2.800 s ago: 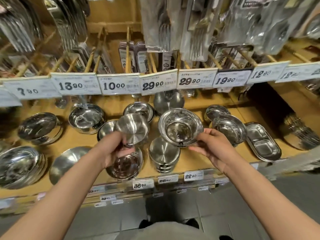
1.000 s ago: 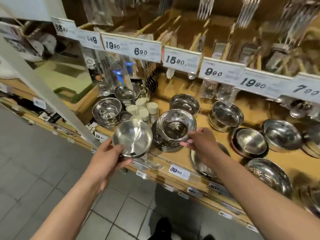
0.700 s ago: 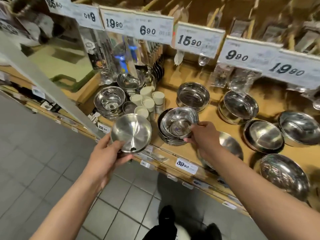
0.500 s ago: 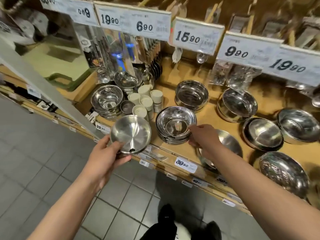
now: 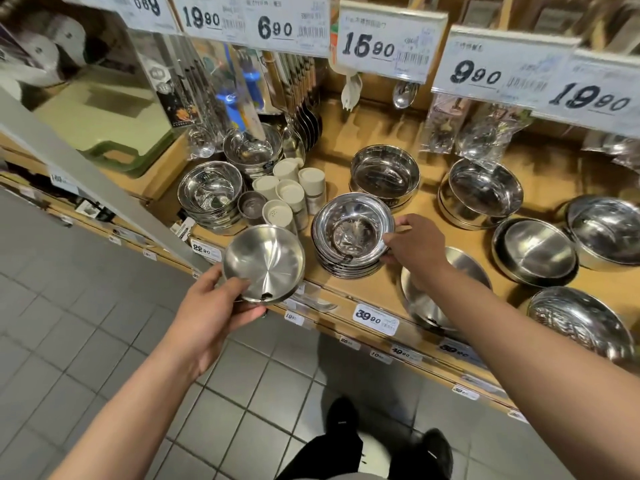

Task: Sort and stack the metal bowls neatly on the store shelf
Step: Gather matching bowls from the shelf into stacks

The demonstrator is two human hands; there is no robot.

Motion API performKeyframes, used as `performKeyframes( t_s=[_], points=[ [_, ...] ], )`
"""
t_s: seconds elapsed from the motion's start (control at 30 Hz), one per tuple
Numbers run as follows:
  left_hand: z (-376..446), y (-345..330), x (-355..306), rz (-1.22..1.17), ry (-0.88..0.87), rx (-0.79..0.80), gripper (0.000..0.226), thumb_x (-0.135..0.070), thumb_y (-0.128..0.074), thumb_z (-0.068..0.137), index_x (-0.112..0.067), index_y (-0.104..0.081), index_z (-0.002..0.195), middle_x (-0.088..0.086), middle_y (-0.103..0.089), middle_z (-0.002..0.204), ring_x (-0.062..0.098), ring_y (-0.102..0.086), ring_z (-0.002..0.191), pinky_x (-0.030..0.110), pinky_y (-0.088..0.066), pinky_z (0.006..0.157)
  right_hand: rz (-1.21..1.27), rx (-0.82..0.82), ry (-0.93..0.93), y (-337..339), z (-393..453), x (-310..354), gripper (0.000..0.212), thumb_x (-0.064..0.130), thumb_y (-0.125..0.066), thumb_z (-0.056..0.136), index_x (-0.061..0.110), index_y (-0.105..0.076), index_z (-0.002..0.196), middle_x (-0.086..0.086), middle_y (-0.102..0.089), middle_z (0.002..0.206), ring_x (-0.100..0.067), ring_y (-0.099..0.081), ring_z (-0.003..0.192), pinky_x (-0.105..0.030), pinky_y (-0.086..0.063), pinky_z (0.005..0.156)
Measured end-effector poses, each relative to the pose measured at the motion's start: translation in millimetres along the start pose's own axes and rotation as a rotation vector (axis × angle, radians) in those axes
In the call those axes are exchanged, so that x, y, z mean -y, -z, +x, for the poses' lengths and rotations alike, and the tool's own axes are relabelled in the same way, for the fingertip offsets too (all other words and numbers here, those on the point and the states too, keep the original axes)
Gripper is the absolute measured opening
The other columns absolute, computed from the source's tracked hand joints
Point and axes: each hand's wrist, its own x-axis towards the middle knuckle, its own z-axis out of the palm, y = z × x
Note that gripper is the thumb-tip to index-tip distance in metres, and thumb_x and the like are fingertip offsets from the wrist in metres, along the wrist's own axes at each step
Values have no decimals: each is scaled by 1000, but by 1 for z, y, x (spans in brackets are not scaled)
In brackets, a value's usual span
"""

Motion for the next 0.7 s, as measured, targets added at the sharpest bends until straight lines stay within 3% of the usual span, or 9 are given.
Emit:
performKeyframes(
  t_s=[0.17, 0.33, 0.4, 0.47, 0.6, 0.7],
  points=[
    [0, 1, 0, -4, 7, -10, 27, -3, -55, 100, -11, -61, 124, 7, -75, 96, 15, -75, 70, 25, -61, 58, 41, 3, -25, -2, 1, 1, 16, -3, -70, 85, 13, -66, 83, -12, -70, 98, -21, -72, 67, -19, -54, 45],
    [-2, 3, 3, -2, 21, -9, 30, -3, -55, 99, -9, -59, 129, 4, -78, 88, 15, -76, 72, 25, -61, 58, 40, 5, -69, -6, -1, -2, 12, -2, -70, 87, 9, -66, 84, -13, -70, 95, -17, -71, 51, -22, -57, 45],
    [-2, 3, 4, -2, 29, -11, 30, -3, -55, 99, -9, -59, 129, 4, -78, 87, 15, -76, 72, 25, -61, 58, 22, -26, -47, -7, -4, -3, 14, -2, -70, 86, 10, -66, 81, -13, -69, 92, -20, -70, 54, -21, -54, 44],
    [-3, 4, 5, 0, 37, -14, 30, -3, -55, 99, -8, -60, 129, 2, -78, 85, 15, -76, 72, 25, -61, 58, -81, -61, 12, -7, -3, -5, 15, 2, -72, 86, 13, -66, 77, -10, -71, 85, -20, -70, 58, -29, -60, 52],
    [-6, 6, 6, -2, 52, -13, 30, -3, -55, 99, -8, -59, 129, 6, -76, 90, 15, -76, 72, 25, -61, 57, -152, -44, 43, -4, -3, -8, 17, 13, -77, 86, 19, -64, 77, 1, -69, 71, -11, -66, 46, -37, -63, 64],
    [-7, 6, 5, -8, 63, -6, 29, -4, -55, 100, -7, -58, 128, 5, -77, 85, 15, -76, 71, 24, -61, 56, -127, -50, 63, -3, -1, -9, 18, 18, -76, 88, 18, -61, 79, 0, -67, 78, -2, -63, 46, -24, -58, 59]
  ],
)
